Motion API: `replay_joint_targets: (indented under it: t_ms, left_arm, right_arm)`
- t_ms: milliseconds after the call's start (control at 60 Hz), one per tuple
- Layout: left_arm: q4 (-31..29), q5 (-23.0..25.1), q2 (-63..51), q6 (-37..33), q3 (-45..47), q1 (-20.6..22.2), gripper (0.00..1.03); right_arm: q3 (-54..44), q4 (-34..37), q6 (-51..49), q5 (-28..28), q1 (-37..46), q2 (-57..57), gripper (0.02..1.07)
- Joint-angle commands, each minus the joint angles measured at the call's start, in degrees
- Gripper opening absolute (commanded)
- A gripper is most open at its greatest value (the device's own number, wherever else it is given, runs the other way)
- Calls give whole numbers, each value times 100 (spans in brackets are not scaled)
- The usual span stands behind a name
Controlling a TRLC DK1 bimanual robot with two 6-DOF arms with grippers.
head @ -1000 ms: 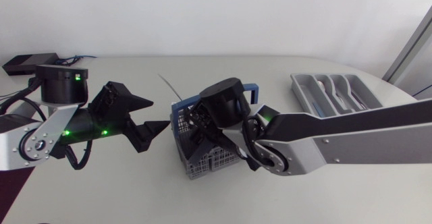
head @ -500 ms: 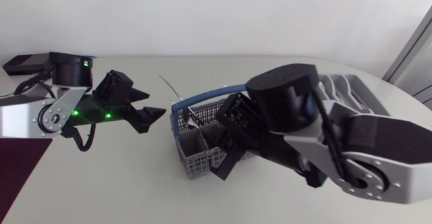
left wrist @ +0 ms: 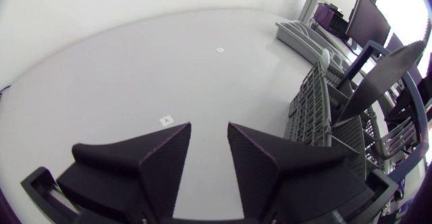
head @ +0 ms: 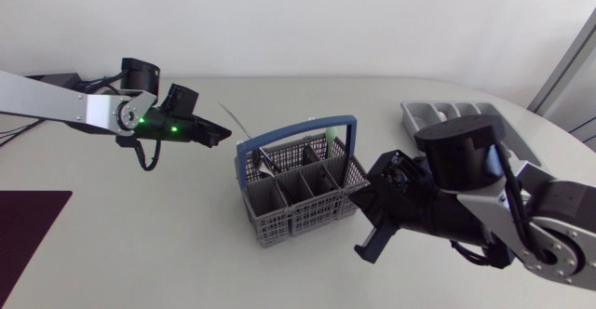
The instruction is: Unload the cutlery basket into the drawer organizer.
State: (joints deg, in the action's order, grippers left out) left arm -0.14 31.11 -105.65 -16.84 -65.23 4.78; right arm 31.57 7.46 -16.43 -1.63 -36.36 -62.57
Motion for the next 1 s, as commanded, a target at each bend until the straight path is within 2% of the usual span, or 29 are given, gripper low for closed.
replay_joint_targets:
  t_ms: [0, 100, 283, 533, 983]
  left_arm:
    - [-65, 79, -167, 120, -148, 146, 15]
    - [-214, 132, -202, 32, -121, 305, 10]
    - [-794, 659, -105, -460, -16, 410, 10]
    - [-1137, 984, 360, -1023, 547, 445, 10]
    - [-1331, 1002, 1494, -1445, 1689, 533, 10]
  right_arm:
    - [-125, -193, -124, -83, 252, -388, 8]
    - [-81, -544, -150, -74, 402, -915, 8]
    - [253, -1045, -150, 75, 498, -1698, 8]
    - [859, -1414, -124, 136, 551, -2339, 8]
    - [2292, -1608, -71, 180, 551, -3701, 8]
